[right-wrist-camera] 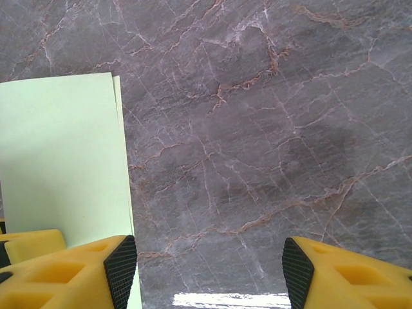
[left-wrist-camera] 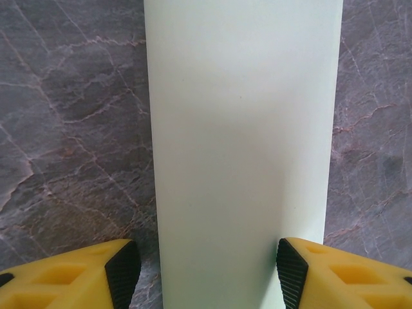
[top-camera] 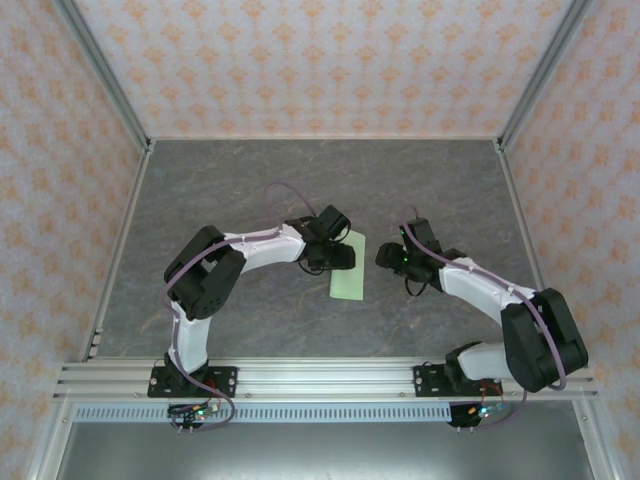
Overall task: Fold a paper plane with a square sheet of paper (fold left side to right side)
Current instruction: First fold in half a square sheet of paper at the center of the table, then hold the square sheet of paper at the center of the table.
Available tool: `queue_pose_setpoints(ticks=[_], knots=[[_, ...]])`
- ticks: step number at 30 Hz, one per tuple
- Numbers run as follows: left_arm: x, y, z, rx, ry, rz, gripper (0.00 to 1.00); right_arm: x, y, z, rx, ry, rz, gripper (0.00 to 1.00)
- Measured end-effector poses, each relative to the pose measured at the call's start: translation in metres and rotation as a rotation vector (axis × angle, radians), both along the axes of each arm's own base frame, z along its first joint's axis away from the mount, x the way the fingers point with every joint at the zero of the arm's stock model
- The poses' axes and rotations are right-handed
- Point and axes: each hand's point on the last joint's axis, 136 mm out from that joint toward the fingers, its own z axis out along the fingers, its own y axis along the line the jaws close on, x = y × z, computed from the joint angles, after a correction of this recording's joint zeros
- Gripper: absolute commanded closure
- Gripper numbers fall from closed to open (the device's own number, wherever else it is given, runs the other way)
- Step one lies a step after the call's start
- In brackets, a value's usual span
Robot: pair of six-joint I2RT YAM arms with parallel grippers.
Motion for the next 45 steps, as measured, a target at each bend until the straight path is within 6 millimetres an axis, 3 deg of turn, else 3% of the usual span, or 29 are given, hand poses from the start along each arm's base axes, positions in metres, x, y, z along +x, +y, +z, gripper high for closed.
queue_pose_setpoints(ticks=[17, 45], knots=[[-0.0004, 0.0005, -0.0009, 0.027, 0.007, 0.004, 0.41, -0.0001, 0.0000, -0.0002, 0.002, 0.001, -0.003, 0.35], [-0.0021, -0.0009, -0.0032, 0.067, -0.002, -0.037, 0.39, -0.0017, 0.0011, -0.0012, 0.012, 0.009, -0.003, 0.35]])
